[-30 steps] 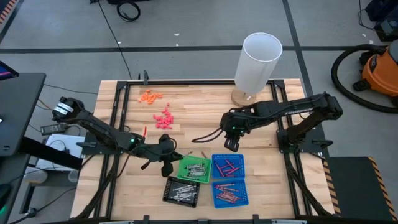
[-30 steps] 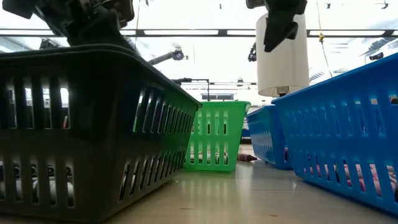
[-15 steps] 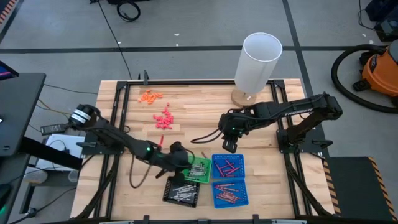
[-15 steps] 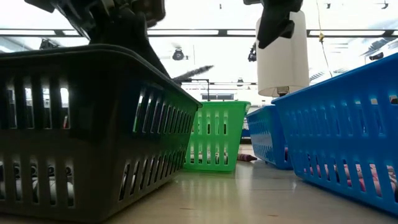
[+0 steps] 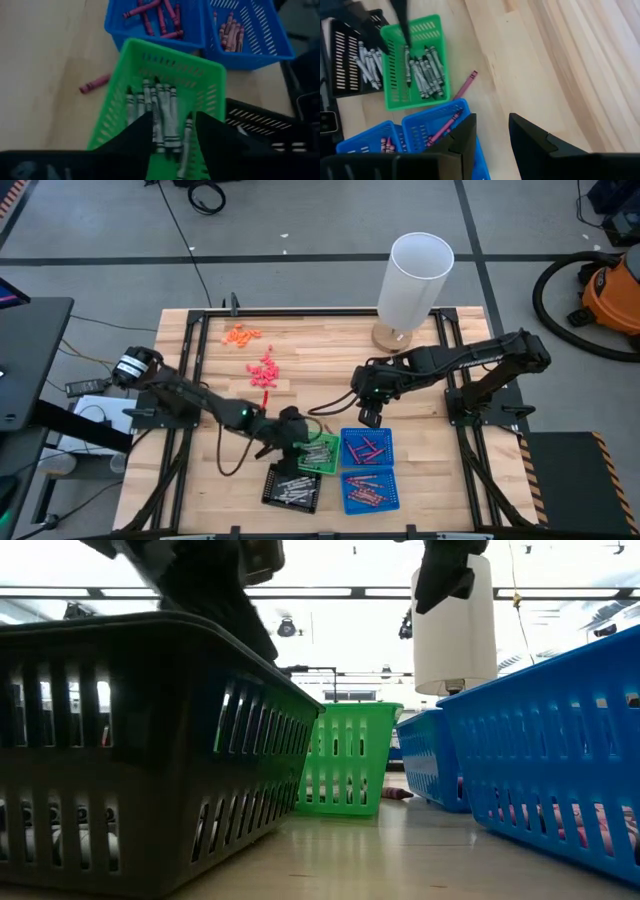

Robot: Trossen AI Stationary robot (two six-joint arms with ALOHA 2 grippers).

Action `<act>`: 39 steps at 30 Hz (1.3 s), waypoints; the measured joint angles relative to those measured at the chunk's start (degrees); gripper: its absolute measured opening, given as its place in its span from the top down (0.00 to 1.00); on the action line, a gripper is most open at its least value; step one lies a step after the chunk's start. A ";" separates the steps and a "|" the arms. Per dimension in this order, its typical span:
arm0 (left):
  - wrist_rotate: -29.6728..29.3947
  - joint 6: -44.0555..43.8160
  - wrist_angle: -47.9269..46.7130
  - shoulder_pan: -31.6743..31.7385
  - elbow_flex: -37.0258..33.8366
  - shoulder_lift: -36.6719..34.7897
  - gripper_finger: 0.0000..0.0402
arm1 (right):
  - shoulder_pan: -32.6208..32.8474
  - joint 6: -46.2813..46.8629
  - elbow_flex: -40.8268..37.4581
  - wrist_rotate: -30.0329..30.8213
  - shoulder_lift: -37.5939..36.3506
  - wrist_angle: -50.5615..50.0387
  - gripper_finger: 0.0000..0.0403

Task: Sort crayons
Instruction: Put the violet crayon into the top blue bin

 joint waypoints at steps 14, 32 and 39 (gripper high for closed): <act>16.63 20.70 -6.34 16.74 5.09 1.60 0.64 | 0.25 0.39 0.00 0.02 0.00 0.76 0.69; 26.53 31.61 0.99 22.59 5.47 12.28 0.64 | 2.14 4.79 0.02 4.06 -9.26 -7.16 0.69; 27.87 38.93 -1.66 22.63 12.43 19.00 0.64 | 2.47 7.93 0.02 2.91 -9.44 -6.56 0.69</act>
